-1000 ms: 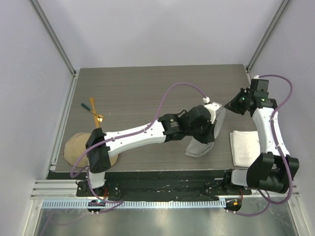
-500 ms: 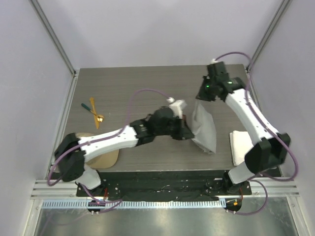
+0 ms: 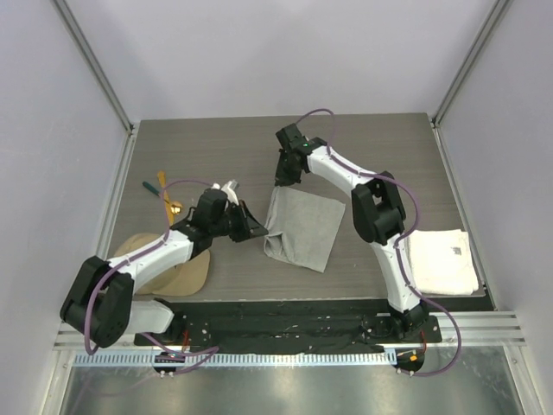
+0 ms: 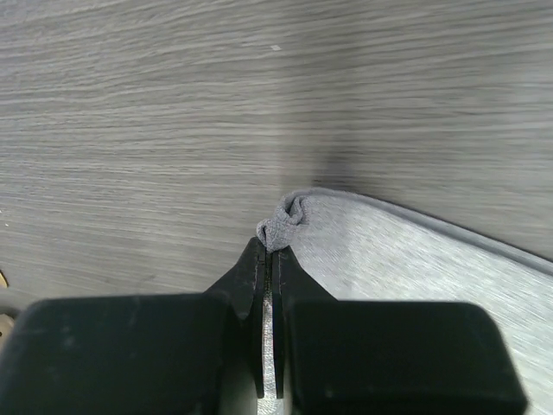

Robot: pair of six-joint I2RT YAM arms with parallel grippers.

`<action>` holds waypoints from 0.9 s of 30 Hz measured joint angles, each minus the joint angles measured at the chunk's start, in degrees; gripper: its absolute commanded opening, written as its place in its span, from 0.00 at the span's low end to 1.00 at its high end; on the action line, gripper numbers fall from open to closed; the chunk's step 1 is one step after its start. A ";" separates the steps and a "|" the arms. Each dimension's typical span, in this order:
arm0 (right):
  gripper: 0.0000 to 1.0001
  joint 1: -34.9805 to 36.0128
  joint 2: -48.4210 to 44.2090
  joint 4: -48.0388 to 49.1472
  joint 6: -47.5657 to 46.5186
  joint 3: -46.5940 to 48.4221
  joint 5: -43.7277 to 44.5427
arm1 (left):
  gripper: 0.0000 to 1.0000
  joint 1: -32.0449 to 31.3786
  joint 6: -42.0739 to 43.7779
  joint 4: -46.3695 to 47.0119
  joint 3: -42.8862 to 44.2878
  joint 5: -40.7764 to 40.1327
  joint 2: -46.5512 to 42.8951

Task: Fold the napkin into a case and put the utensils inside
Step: Turn over the upper triangle folded napkin at the center of the board.

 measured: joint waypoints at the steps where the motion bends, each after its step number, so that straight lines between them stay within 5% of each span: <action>1: 0.01 0.52 1.07 0.09 0.39 0.92 -0.24 | 0.00 0.37 0.04 0.17 -0.96 -0.02 -0.50; 18: 0.01 1.27 2.05 1.42 1.77 3.65 -3.82 | 0.00 1.88 -1.03 2.23 -7.61 -4.17 -6.91; 27: 0.01 -9.51 -17.27 -1.20 -3.56 -14.36 -4.15 | 0.00 -16.35 -1.79 0.63 13.49 -7.19 5.22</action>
